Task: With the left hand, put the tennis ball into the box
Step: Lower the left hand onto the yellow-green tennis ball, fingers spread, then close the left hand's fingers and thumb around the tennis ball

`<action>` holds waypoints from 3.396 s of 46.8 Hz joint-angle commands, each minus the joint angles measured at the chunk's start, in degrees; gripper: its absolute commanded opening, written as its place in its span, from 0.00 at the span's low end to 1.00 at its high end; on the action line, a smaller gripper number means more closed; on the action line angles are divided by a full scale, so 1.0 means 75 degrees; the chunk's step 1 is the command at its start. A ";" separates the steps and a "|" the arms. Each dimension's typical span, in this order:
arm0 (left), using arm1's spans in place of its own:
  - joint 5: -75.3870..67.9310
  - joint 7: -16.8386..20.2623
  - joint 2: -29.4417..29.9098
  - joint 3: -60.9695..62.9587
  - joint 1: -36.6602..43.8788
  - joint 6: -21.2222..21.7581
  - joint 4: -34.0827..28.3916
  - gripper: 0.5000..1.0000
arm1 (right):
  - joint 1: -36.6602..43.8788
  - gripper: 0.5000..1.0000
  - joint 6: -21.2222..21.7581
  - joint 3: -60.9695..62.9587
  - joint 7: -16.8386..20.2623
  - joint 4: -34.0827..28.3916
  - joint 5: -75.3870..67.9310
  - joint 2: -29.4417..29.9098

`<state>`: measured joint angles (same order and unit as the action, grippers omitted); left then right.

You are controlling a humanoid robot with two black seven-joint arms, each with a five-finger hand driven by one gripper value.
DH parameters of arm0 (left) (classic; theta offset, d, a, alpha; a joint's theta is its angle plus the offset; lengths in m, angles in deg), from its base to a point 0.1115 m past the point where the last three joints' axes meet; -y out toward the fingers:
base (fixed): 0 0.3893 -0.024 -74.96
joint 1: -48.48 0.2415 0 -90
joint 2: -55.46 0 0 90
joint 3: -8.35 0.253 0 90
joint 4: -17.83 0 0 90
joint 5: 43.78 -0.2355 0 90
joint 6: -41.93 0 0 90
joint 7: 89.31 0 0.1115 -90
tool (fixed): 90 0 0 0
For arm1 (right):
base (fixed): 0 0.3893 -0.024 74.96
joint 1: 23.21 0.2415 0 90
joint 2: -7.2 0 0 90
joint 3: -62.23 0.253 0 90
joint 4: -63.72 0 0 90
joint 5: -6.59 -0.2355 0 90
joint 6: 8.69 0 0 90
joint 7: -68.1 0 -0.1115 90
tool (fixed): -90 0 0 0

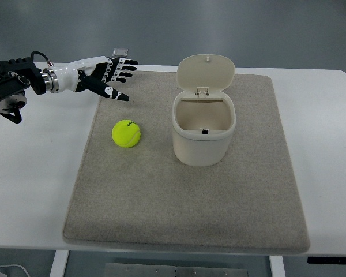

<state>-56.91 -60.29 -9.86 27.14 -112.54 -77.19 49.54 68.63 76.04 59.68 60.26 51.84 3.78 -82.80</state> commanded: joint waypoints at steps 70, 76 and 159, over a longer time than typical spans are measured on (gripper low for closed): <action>-0.3499 0.0009 0.1373 0.0026 -0.0702 0.0835 0.2745 0.98 | 0.0001 0.88 0.0000 0.0000 0.0003 0.0002 0.0000 0.0000; -0.3686 0.0009 0.1303 0.0038 -0.0726 0.1046 0.2780 0.98 | 0.0001 0.88 0.0000 0.0000 -0.0009 0.0002 0.0000 0.0000; -0.6147 0.0009 0.0987 0.0295 -0.0854 0.2371 0.3237 0.98 | 0.0001 0.88 0.0000 0.0000 0.0003 -0.0010 0.0000 0.0000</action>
<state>-102.64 -60.21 -2.44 29.36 -118.98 -59.49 73.81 68.63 76.03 59.68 60.24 51.84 3.78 -82.80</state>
